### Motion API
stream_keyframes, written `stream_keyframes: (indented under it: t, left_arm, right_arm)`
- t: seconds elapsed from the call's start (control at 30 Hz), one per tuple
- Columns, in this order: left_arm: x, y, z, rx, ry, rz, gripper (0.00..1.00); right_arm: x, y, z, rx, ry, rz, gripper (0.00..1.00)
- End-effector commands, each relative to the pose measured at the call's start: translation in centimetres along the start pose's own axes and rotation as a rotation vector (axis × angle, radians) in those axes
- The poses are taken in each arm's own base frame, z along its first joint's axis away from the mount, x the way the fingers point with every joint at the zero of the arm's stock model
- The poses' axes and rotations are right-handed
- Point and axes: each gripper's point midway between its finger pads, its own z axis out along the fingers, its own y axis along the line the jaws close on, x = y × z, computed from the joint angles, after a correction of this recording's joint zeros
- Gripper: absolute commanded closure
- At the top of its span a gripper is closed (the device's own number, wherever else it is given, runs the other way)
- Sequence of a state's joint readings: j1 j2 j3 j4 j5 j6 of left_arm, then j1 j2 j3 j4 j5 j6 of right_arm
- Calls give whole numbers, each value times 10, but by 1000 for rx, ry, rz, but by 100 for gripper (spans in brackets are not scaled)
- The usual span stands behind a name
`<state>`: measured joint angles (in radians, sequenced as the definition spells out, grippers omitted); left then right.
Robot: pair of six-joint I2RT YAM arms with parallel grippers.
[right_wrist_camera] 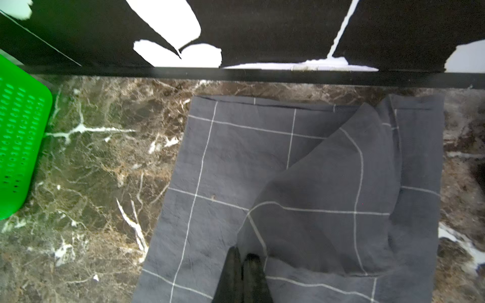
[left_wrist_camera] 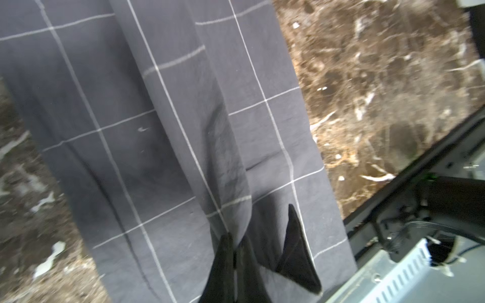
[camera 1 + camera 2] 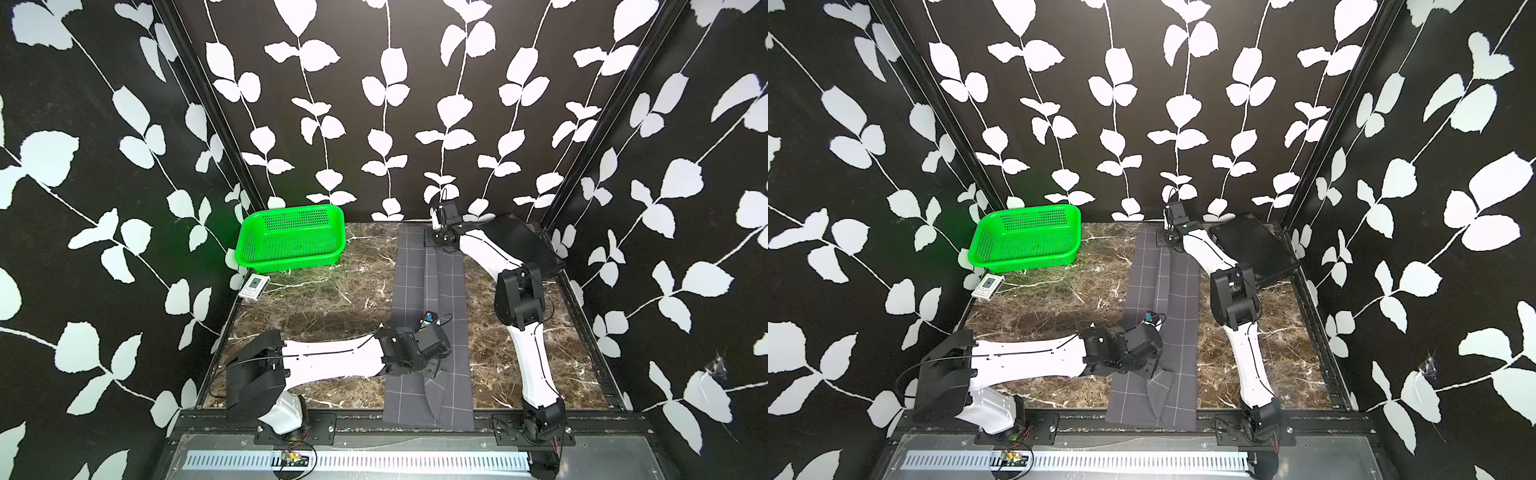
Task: Roll up the pillowcase
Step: Fold the pillowcase.
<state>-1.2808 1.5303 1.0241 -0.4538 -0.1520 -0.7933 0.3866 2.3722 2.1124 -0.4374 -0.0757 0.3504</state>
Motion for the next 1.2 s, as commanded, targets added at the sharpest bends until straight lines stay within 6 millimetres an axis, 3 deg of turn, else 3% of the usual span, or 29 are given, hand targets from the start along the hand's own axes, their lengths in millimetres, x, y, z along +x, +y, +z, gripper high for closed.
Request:
stream_keyframes:
  t: [0.0,0.3,0.5,0.93,1.17]
  left_arm:
    - [7,20,-9,-65,9,-18,100]
    - [21,39,-5,-125,36,-48,100]
    - [30,50,-3,-165,60,-55,100]
    - [27,50,-9,-166,56,-56,100]
    - [29,53,-13,-169,60,-59,100]
  right_arm:
    - [-6,8,16,-27,-45,24,100]
    - [9,23,43,-59,-21,20,100]
    - [14,33,49,-81,-28,29,100]
    - [-7,46,34,-118,-86,27,100]
    - [-24,50,13,-112,-126,8,100]
